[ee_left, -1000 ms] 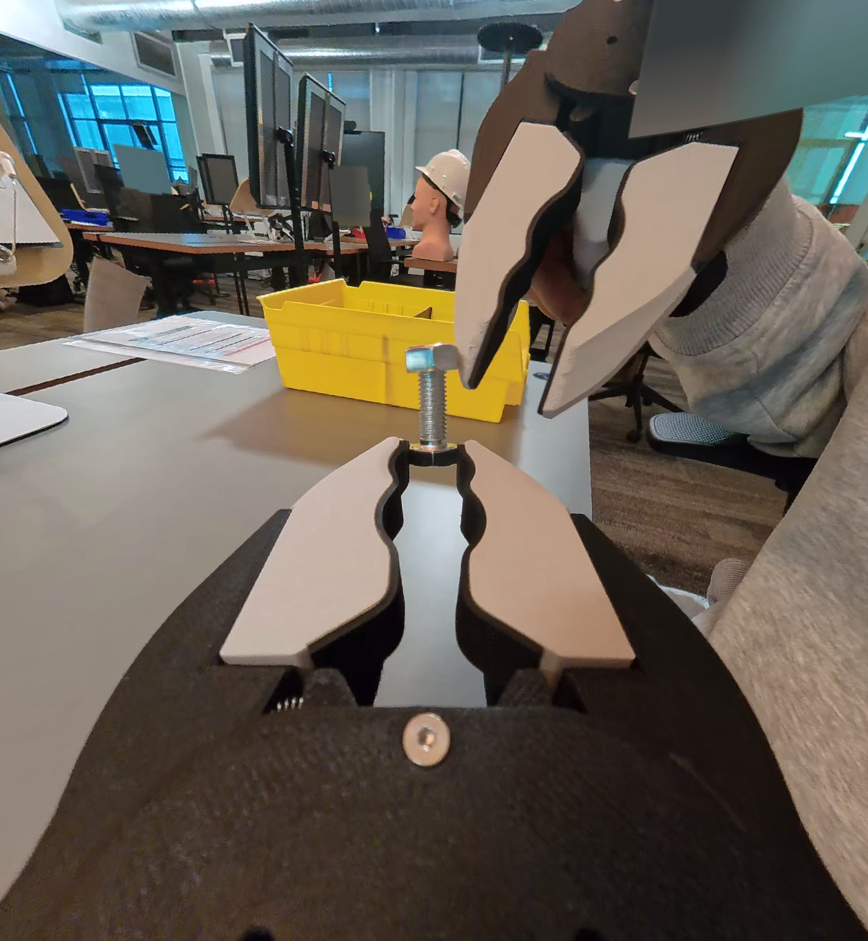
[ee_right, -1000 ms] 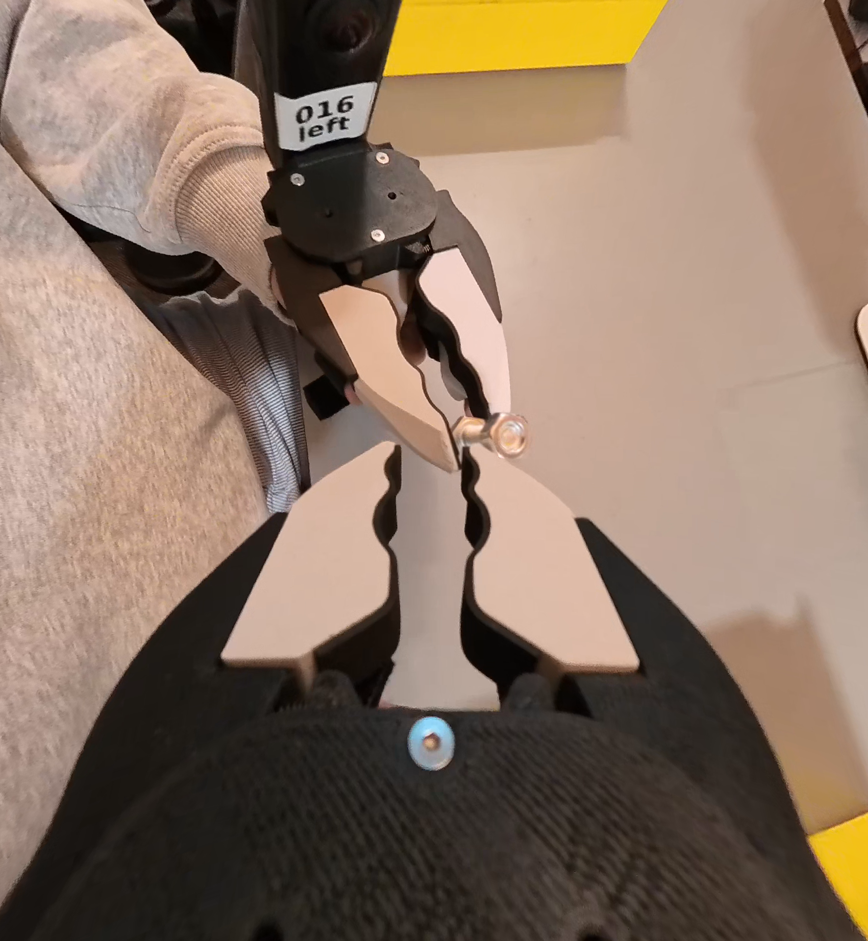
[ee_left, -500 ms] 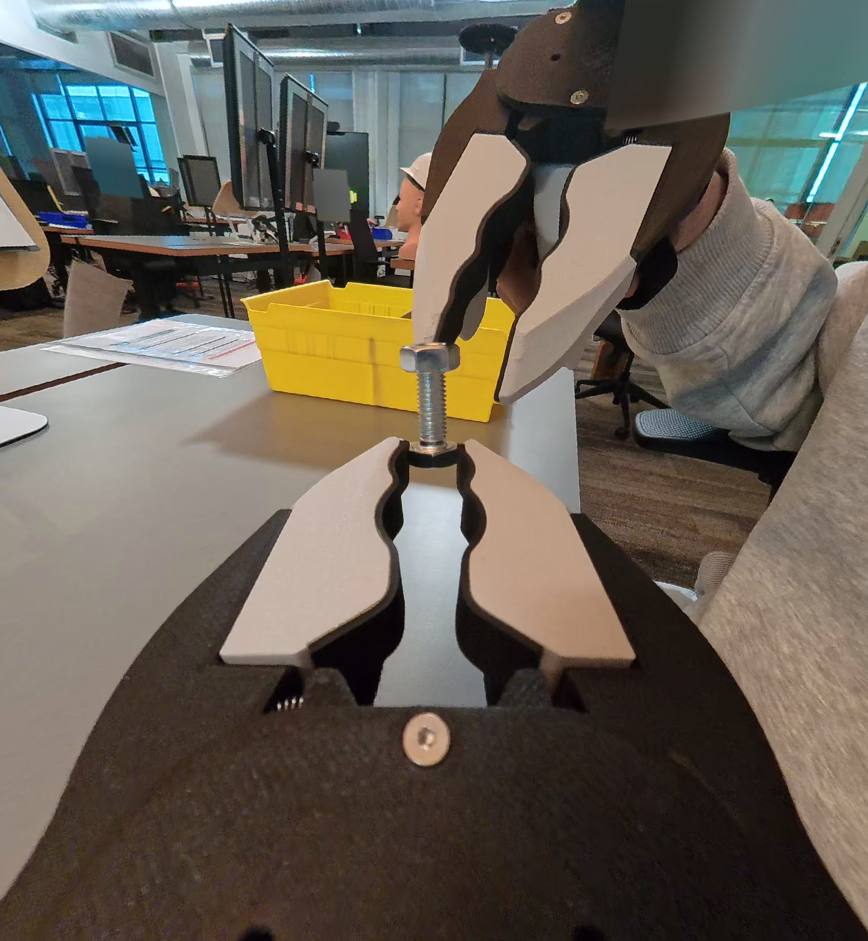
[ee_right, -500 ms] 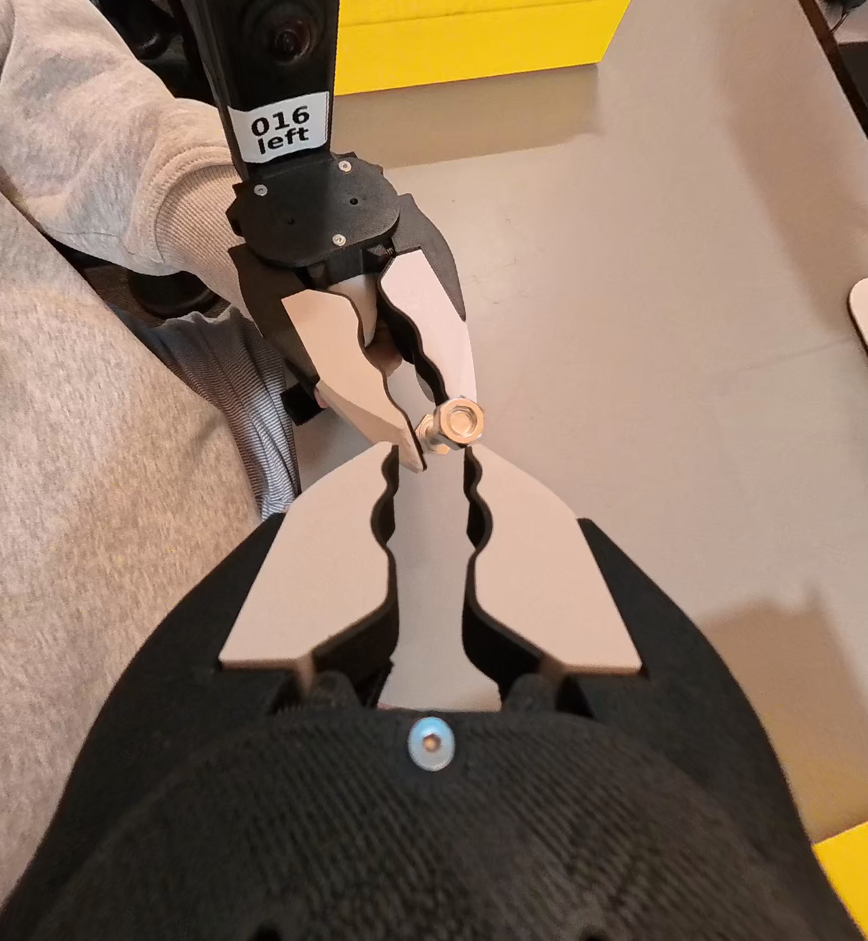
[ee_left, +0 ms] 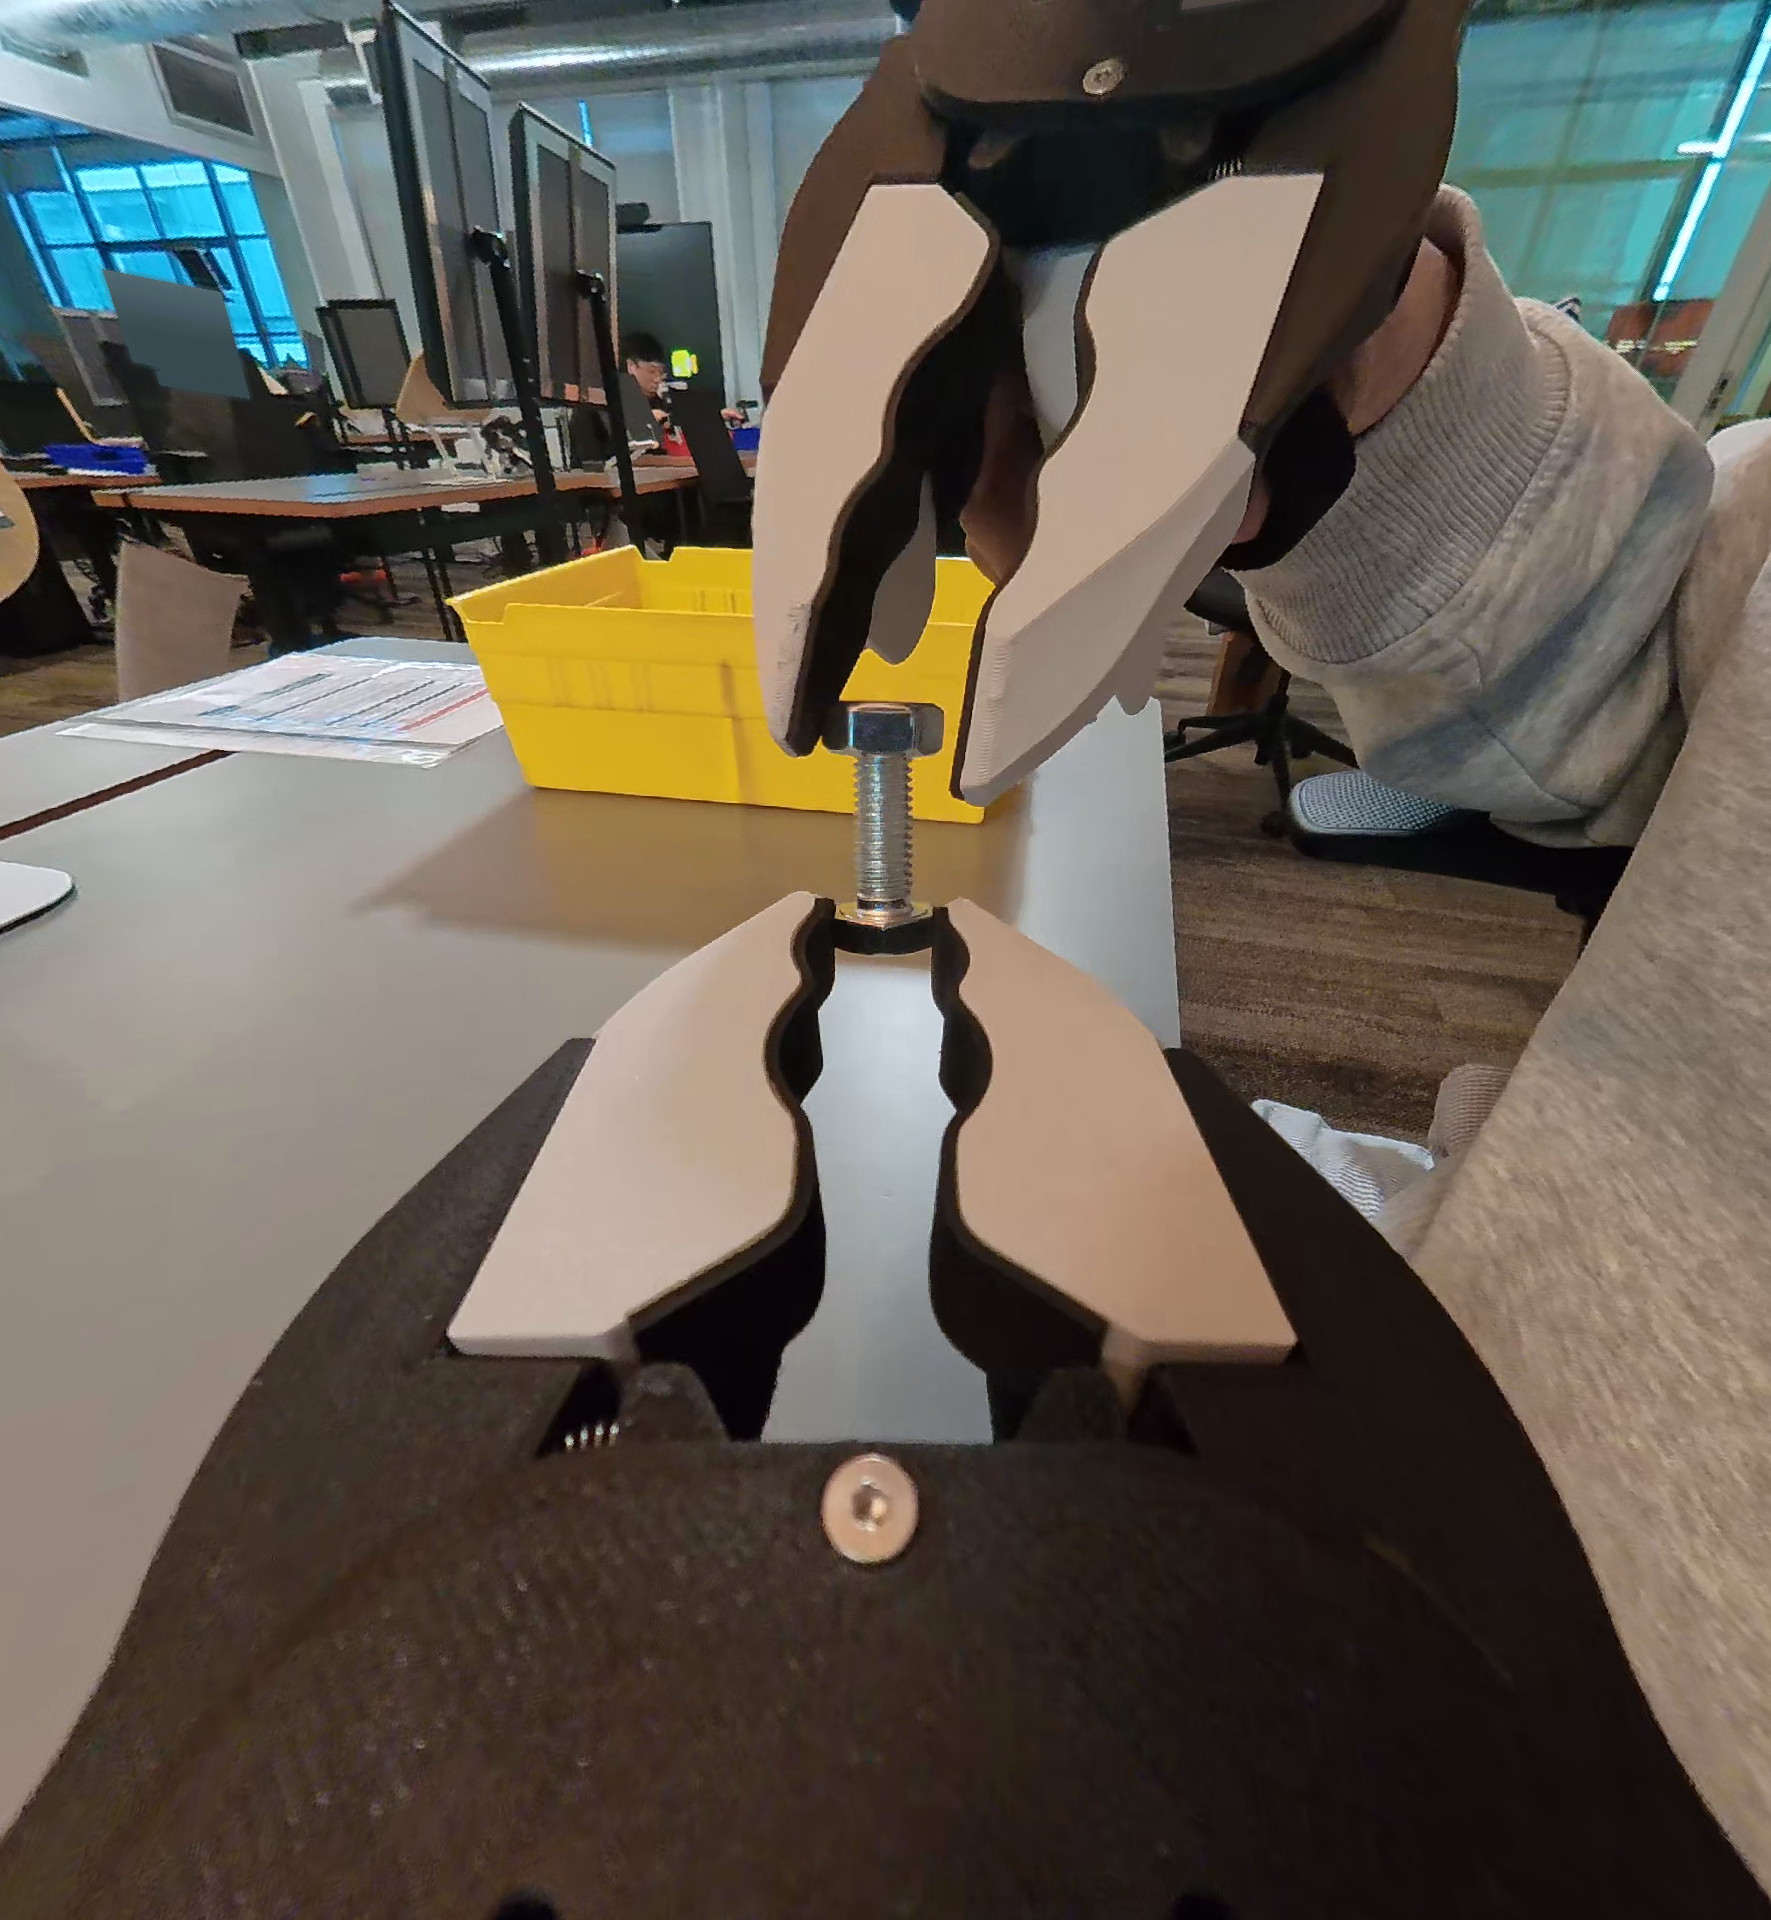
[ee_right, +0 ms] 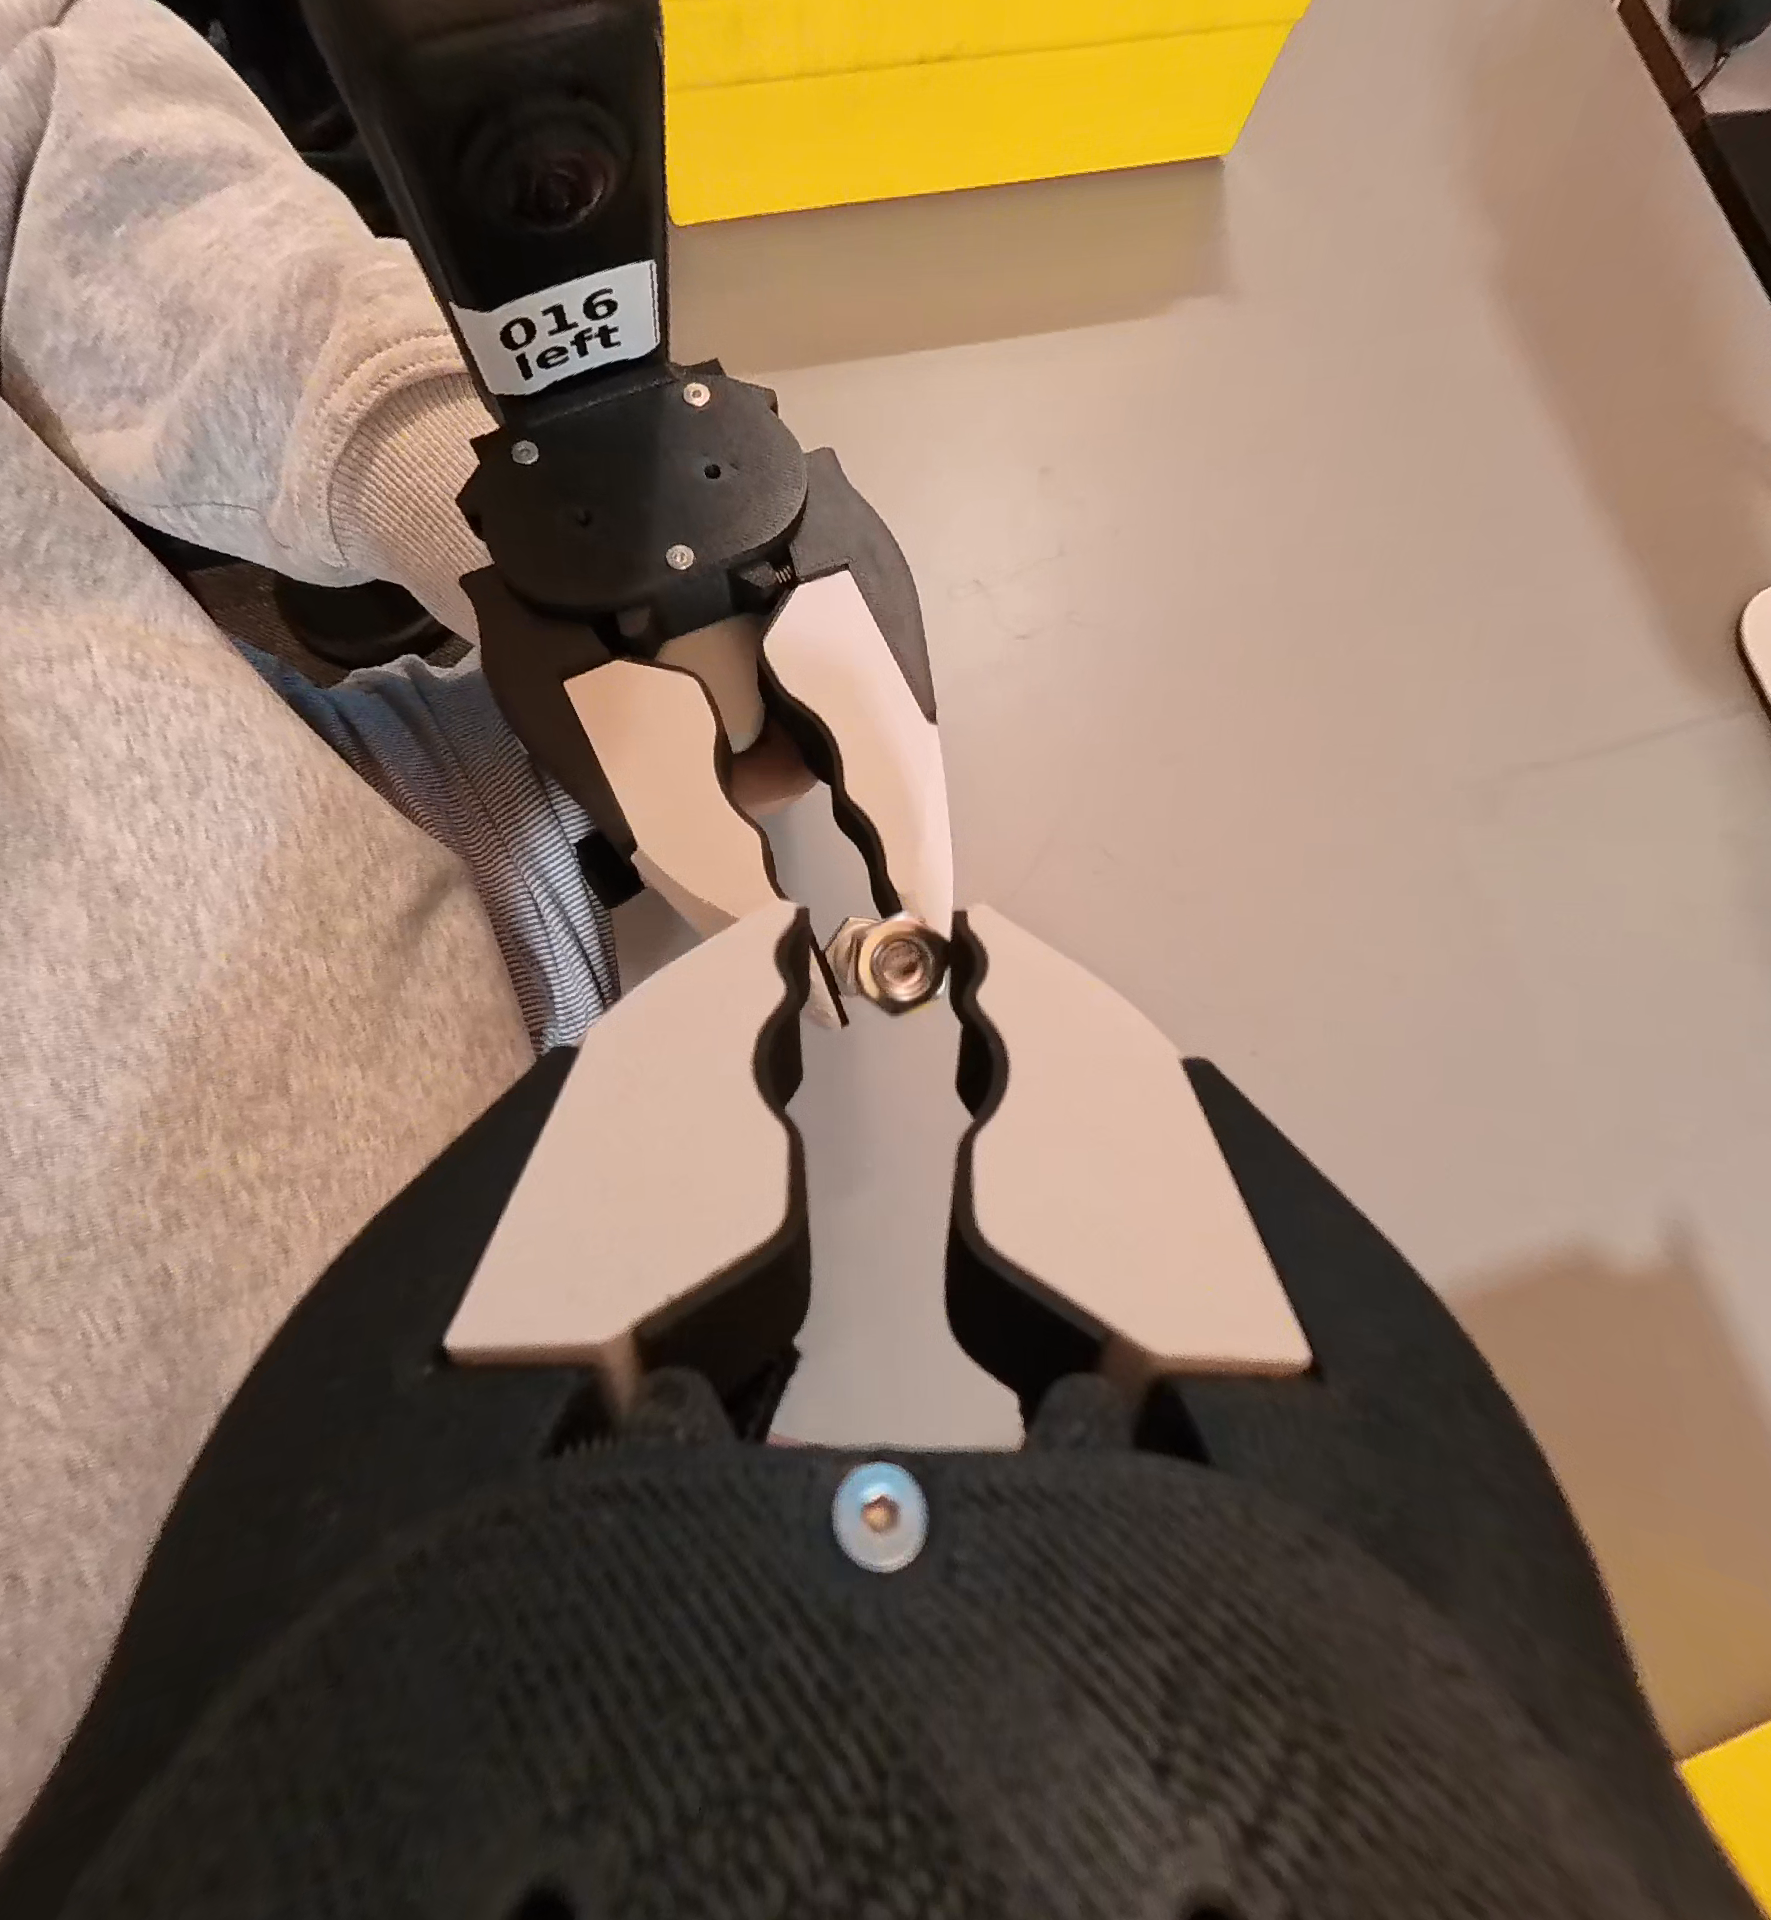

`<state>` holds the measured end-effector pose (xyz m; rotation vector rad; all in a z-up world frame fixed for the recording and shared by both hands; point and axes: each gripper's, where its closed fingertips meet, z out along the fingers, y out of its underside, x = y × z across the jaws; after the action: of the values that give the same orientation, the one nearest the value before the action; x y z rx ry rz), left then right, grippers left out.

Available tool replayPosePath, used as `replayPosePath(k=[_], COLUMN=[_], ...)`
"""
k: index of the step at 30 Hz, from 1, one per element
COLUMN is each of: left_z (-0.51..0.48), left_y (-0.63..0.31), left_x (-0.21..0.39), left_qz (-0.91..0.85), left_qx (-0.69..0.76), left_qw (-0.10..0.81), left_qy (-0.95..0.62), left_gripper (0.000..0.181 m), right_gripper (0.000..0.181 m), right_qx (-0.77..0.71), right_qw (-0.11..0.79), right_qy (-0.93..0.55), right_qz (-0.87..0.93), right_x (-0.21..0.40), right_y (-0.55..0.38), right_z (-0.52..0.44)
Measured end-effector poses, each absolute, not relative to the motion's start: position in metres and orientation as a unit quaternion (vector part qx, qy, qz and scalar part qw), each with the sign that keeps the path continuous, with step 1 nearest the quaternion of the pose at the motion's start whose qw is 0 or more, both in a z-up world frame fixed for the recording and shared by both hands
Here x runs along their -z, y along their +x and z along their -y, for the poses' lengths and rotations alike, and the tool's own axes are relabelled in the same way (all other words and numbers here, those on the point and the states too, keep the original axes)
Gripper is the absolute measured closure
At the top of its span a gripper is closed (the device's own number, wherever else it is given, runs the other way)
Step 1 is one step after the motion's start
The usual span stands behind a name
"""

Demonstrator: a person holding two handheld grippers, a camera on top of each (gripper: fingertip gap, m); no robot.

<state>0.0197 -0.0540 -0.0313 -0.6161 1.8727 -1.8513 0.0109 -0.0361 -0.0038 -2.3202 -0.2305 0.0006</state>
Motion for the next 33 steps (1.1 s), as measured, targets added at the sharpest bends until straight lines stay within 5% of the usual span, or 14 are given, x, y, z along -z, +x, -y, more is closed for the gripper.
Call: replayPosePath(k=[33], left_z=[0.062], left_y=[0.011], left_x=[0.031], left_qz=[-0.676], left_qx=[0.685], left_qw=[0.178], left_qy=[-0.205], left_gripper=[0.163], right_gripper=[0.160], right_qx=[-0.022], right_qw=[0.413], right_qy=[-0.899], right_qz=[0.148], right_x=[-0.002], right_y=[0.003], right_z=[0.042])
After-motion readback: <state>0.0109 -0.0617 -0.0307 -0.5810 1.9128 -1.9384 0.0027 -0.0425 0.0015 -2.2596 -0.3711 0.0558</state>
